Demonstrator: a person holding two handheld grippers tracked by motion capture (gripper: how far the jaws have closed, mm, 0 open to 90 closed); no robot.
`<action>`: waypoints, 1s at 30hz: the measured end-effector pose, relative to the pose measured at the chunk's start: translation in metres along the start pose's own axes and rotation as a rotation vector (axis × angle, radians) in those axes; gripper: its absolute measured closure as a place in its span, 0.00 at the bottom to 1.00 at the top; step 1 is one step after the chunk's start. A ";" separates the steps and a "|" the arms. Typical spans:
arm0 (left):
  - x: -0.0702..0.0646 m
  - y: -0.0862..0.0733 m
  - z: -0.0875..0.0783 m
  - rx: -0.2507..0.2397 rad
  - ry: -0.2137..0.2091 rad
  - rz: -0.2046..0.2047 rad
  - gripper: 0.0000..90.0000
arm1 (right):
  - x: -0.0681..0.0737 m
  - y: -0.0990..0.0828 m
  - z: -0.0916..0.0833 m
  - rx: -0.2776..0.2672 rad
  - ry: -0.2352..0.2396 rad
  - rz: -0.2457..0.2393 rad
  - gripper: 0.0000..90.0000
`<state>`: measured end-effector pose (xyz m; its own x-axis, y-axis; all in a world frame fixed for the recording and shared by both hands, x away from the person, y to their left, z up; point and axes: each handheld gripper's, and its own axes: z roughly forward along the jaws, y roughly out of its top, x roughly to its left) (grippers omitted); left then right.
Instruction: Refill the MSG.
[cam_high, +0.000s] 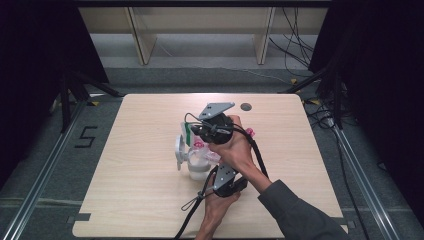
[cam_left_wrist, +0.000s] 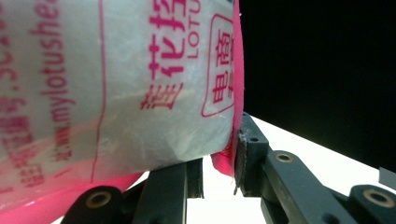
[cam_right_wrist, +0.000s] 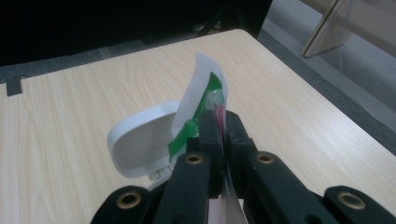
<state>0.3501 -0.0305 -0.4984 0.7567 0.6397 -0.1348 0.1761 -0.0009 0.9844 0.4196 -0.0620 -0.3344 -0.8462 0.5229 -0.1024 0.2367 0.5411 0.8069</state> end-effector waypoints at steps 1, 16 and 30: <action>0.000 0.000 0.000 -0.001 0.001 0.000 0.84 | 0.001 0.000 0.000 -0.007 -0.007 0.004 0.99; 0.000 0.000 0.002 -0.009 0.017 0.000 0.84 | 0.001 0.001 -0.001 -0.007 0.002 0.014 0.99; 0.000 0.002 0.001 0.000 0.008 0.002 0.84 | 0.003 0.001 0.000 0.002 -0.001 0.009 0.99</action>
<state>0.3511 -0.0317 -0.4969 0.7520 0.6458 -0.1318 0.1746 -0.0023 0.9846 0.4175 -0.0597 -0.3341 -0.8433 0.5289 -0.0958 0.2453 0.5373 0.8069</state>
